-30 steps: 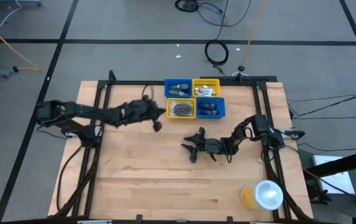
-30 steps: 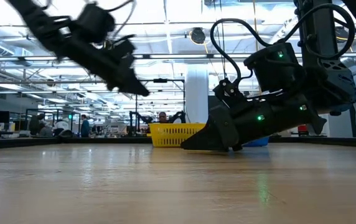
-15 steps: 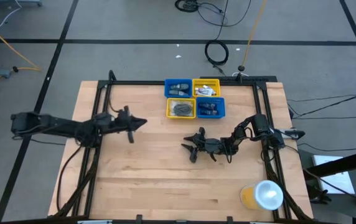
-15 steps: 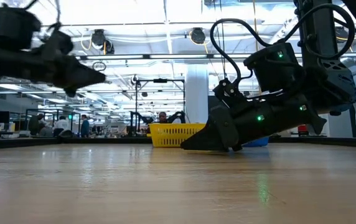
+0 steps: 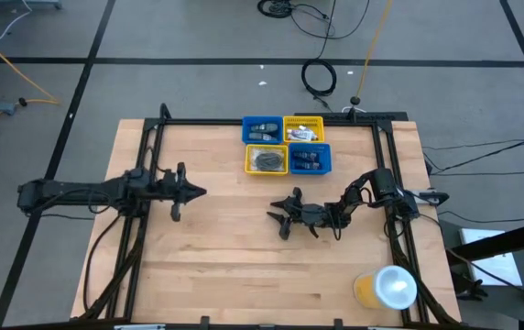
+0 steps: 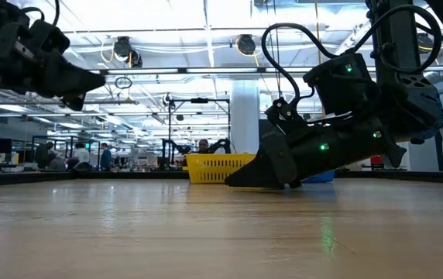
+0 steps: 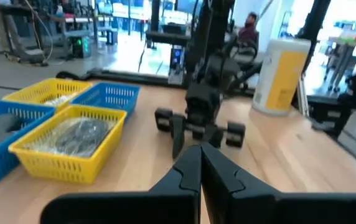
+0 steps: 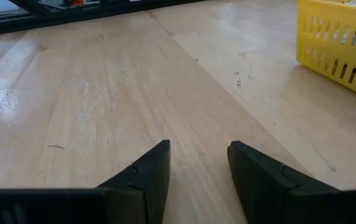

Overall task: Pick & Place Travel size toiletries
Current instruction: Return to Home Position

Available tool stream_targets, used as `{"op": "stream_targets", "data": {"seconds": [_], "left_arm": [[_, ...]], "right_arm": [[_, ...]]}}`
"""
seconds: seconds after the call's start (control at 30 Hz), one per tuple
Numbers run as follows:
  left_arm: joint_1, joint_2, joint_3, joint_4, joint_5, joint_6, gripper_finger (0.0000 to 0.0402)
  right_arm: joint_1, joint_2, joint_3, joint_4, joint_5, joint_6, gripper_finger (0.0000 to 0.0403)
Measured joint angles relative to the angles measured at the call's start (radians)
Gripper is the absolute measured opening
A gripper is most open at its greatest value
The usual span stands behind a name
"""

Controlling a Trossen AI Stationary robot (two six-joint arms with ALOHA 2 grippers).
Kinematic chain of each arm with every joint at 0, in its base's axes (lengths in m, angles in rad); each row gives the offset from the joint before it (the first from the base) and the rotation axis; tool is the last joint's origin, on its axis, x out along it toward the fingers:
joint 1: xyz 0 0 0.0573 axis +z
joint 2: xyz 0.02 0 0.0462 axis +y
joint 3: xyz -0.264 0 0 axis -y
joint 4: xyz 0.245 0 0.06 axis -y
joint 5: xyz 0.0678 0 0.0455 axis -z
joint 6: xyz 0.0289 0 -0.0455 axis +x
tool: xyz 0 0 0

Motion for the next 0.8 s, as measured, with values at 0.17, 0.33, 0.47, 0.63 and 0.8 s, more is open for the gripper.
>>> {"op": "stream_targets", "data": {"seconds": [0.17,0.33,0.47,0.63,0.8], "left_arm": [[0.000,-0.151,-0.001,-0.177,-0.018,0.010,0.0004],[-0.002,-0.267,0.000,-0.292,-0.026,0.059,0.0004],[-0.009,-0.280,0.000,-0.288,0.004,0.105,0.0002],[-0.014,-0.246,0.001,-0.289,0.000,0.102,0.0014],[-0.014,-0.234,0.000,-0.288,0.000,0.101,0.0027]], "right_arm": [[0.008,0.000,0.000,-0.001,0.001,0.000,0.0155],[0.010,0.000,0.000,0.000,0.001,0.003,0.0155],[0.011,0.000,0.000,0.000,0.000,0.016,0.0155],[0.012,0.000,0.000,0.000,0.001,0.016,0.0155],[0.012,0.000,0.000,-0.001,0.000,0.001,0.0155]]}}
